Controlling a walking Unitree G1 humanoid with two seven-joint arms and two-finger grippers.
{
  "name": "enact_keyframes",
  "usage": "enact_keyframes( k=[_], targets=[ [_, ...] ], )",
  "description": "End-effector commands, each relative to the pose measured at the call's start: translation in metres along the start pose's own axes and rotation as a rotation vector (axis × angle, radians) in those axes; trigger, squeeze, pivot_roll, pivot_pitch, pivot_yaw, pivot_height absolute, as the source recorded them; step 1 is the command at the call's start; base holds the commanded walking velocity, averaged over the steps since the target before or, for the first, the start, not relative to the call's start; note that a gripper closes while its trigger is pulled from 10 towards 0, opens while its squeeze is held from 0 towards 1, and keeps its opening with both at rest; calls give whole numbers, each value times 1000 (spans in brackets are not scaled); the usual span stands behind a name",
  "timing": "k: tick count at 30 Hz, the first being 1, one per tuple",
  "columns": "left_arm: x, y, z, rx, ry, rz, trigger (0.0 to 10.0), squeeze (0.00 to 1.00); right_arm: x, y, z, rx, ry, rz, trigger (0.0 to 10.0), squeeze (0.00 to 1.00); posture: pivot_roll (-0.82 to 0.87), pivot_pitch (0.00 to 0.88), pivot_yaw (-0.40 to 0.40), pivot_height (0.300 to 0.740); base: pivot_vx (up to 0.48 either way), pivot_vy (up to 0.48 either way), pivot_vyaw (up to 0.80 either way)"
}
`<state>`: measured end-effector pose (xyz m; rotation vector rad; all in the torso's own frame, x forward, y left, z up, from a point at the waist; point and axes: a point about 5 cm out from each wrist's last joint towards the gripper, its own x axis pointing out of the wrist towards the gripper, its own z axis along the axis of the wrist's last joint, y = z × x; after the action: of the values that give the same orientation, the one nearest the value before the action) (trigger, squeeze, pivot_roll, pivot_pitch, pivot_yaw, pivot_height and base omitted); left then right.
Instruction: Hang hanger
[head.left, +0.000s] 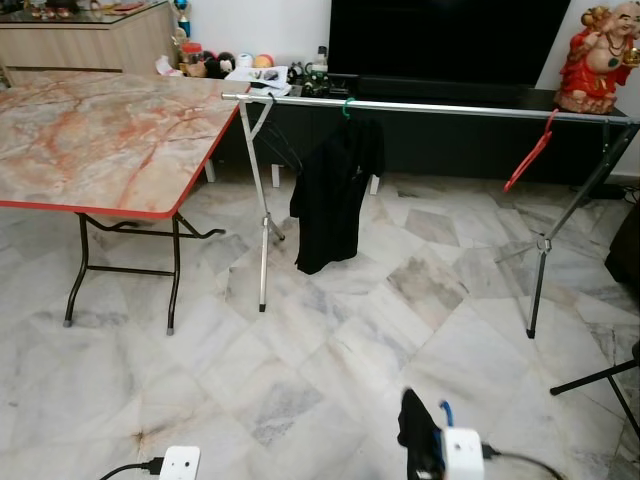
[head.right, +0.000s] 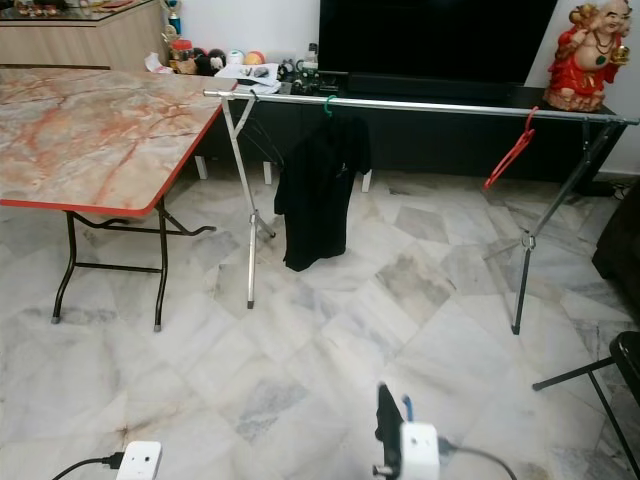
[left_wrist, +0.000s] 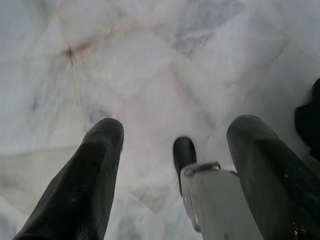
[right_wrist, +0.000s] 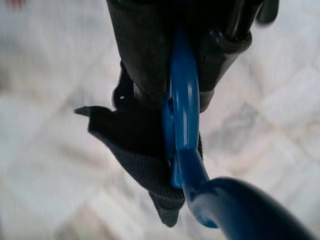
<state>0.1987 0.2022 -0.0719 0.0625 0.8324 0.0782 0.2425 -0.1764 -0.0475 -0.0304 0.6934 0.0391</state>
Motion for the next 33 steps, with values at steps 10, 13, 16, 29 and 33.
enact_keyframes(
  k=[10, 13, 16, 29, 33],
  targets=[
    [-6, 24, 81, 255, -427, -151, 10000, 0, 10, 9, 82, -306, -212, 279, 10000, 0, 100, 9, -17, 740, 0, 0, 0],
    [-10, 18, 100, 348, -512, -211, 10000, 0, 7, 19, 97, -400, -233, 482, 10000, 0, 107, 12, -23, 740, 0, 0, 0],
    [-12, 17, 108, 389, -547, -240, 10000, 0, 4, 22, 106, -466, -242, 578, 10000, 0, 103, 15, -27, 740, 0, 0, 0],
    [-20, -5, 109, 873, -473, -540, 10000, 0, -29, 1, 159, -984, -172, 993, 10000, 0, 102, 22, -68, 740, 0, 0, 0],
    [-18, -6, 104, 844, -433, -550, 10000, 0, -35, 7, 169, -1030, -207, 1020, 10000, 0, 100, 22, -69, 740, 0, 0, 0]
  ],
)
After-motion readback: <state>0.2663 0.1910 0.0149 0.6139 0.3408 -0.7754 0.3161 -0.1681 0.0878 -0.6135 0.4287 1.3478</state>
